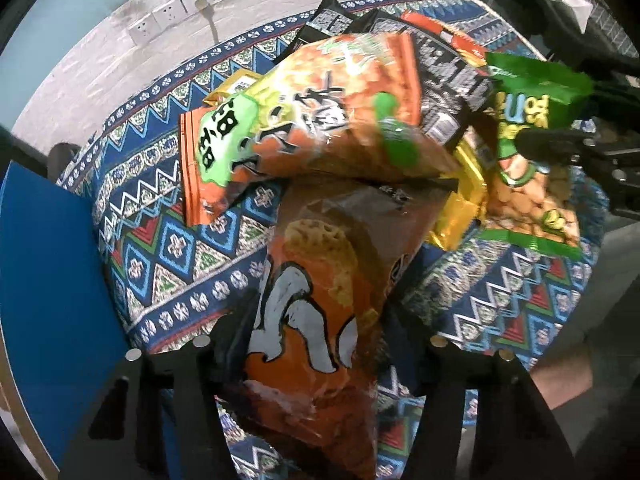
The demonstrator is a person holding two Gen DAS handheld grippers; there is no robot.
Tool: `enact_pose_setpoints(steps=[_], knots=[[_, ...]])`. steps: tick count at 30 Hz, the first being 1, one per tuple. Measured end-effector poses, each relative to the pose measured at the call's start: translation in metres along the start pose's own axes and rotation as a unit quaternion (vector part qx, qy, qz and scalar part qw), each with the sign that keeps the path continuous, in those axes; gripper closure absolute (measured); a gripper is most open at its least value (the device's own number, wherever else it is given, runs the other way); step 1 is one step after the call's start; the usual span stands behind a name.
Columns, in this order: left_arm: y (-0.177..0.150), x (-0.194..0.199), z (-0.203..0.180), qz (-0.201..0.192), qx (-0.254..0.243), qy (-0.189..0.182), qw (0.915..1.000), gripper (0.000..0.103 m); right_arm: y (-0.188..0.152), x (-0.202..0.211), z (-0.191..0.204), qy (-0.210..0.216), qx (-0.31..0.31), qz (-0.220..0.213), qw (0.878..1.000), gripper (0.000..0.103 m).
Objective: Organize snacks
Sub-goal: 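Lower left tool onto orange puff bag while right tool lowers onto green peanut bag, then lift orange puff bag with left tool while right tool lifts green peanut bag toward box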
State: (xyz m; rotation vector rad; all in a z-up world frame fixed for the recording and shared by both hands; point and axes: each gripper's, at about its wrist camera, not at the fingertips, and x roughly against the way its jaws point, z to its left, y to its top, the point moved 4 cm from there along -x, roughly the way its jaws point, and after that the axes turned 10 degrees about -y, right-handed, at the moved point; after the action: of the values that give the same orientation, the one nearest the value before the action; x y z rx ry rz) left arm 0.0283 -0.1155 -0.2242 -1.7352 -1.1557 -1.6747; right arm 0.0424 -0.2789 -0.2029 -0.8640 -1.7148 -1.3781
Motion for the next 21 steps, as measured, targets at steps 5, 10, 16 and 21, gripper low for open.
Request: enact_pose_setpoints(steps=[5, 10, 16, 21], knots=[[-0.006, 0.027, -0.01, -0.022, 0.003, -0.026, 0.9994, 0.05, -0.001, 0.008, 0.004, -0.006, 0.008, -0.009, 1.0, 0.057], [-0.002, 0.052, -0.022, -0.046, 0.005, -0.042, 0.998, 0.056, 0.001, 0.022, 0.004, -0.008, 0.008, -0.025, 1.0, 0.059], [-0.003, 0.067, -0.029, -0.071, 0.008, -0.056, 0.9959, 0.059, 0.003, 0.041, -0.003, -0.002, -0.007, -0.048, 0.999, 0.062], [0.002, 0.083, -0.032, -0.096, 0.005, -0.067, 0.9931, 0.059, 0.006, 0.055, -0.008, -0.005, -0.016, -0.07, 0.997, 0.062]])
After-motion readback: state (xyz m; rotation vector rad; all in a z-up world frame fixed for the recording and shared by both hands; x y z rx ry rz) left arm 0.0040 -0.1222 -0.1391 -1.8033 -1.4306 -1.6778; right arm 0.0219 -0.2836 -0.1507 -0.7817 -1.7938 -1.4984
